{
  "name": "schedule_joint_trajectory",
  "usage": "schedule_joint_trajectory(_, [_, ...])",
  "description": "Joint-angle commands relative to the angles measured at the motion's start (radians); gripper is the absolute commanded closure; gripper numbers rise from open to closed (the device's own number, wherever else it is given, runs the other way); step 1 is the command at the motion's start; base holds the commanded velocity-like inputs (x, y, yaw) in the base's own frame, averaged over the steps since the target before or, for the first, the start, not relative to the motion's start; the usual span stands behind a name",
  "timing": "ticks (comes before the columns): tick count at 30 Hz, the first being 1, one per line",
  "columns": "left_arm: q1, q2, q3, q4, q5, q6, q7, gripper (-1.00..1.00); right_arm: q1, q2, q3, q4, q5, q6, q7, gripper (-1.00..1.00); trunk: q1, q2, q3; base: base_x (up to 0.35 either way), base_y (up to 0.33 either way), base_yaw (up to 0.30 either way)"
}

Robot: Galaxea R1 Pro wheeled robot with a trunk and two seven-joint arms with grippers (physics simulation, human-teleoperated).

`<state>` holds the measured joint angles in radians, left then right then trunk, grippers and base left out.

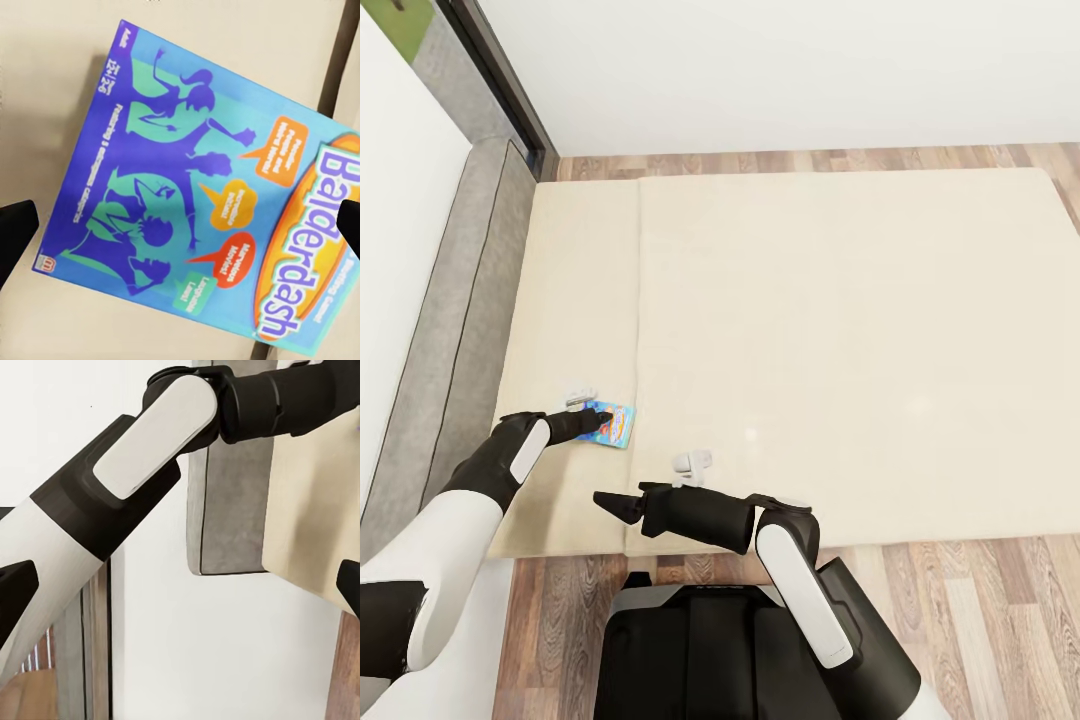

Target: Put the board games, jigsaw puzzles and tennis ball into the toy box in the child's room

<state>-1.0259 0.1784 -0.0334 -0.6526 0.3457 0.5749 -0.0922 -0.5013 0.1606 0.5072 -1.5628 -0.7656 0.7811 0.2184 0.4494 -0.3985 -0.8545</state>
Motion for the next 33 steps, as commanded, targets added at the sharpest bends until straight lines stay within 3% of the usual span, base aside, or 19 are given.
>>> schedule_joint_trajectory(1, [0.000, 0.001, -0.003, -0.001, 0.003, 0.003, 0.000, -1.00, 0.000, 0.000, -0.001, 0.000, 0.003, 0.004, 0.004, -1.00, 0.001, -0.002, -0.001, 0.000, 0.000, 0.000])
schedule_joint_trajectory(9, [0.000, 0.013, -0.005, -0.001, 0.003, -0.001, -0.001, -1.00, 0.000, 0.000, -0.001, 0.000, 0.003, 0.004, 0.004, -1.00, 0.001, -0.002, -0.001, 0.000, 0.000, 0.000])
schedule_joint_trajectory(21, [0.000, 0.058, -0.012, -0.001, 0.002, -0.051, -0.006, -1.00, 0.000, 0.000, 0.002, 0.000, 0.003, 0.004, 0.004, -1.00, 0.001, -0.002, -0.001, 0.000, 0.000, 0.000])
schedule_joint_trajectory(33, [0.001, 0.066, -0.014, 0.001, 0.004, -0.065, -0.016, -1.00, 0.000, 0.000, 0.002, 0.000, 0.003, 0.004, 0.005, -1.00, 0.001, -0.002, -0.001, 0.000, 0.000, 0.000])
